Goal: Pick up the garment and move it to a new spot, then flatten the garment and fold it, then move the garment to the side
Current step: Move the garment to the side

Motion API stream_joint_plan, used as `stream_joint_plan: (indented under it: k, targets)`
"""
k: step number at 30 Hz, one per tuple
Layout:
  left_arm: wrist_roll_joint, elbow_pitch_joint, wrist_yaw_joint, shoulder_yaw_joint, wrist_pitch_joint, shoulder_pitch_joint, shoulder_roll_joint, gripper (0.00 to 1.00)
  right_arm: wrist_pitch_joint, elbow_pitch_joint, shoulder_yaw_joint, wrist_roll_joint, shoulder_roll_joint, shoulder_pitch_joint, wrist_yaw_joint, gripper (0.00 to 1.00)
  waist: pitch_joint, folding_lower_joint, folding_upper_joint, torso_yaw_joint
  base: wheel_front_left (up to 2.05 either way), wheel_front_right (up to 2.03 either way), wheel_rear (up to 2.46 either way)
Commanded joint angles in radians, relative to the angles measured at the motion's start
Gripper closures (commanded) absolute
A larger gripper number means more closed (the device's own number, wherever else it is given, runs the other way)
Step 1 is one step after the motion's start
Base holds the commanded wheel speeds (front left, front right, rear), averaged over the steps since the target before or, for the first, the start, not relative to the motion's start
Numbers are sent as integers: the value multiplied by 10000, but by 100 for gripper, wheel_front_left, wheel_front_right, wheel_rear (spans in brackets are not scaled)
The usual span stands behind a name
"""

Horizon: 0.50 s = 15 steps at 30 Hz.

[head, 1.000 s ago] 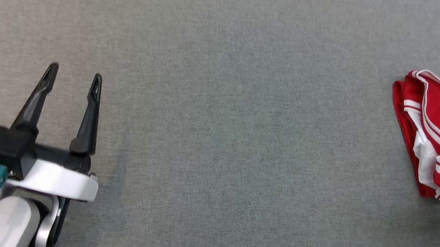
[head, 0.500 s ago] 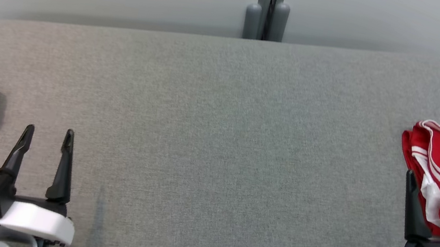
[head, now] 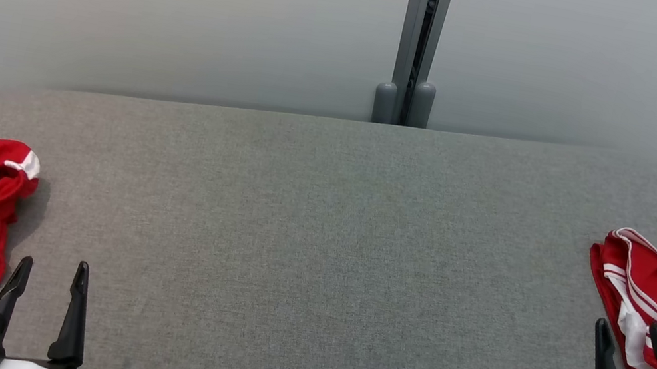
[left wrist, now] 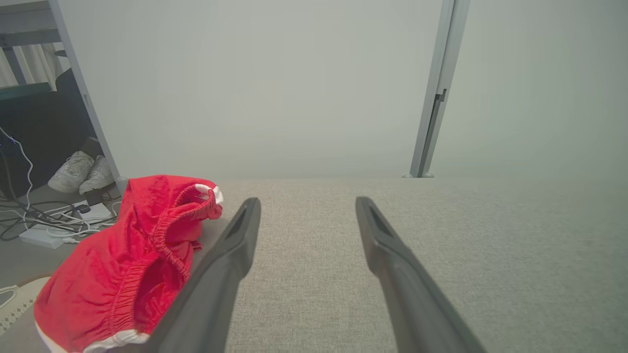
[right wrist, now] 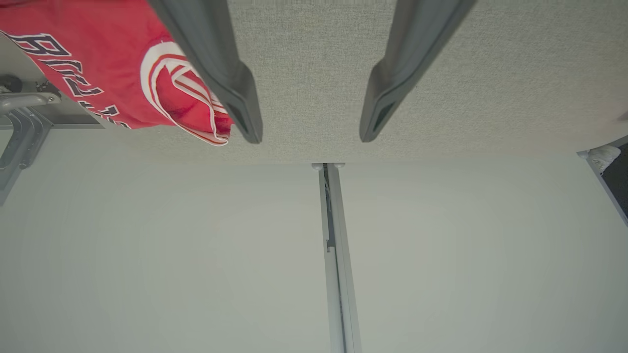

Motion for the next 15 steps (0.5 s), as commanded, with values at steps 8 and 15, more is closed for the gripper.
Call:
stream_joint_plan:
  k: [8,15]
  targets:
    - [-23,3,65,-126,153,304,96,0,413,-514,-337,-266,234,630,-2,0,-268,0,0,53,0,0,0]
    - [10,59,51,-248,245,236,146,0,587,-772,-457,-352,336,724,-2,0,-283,0,0,39,0,0,0]
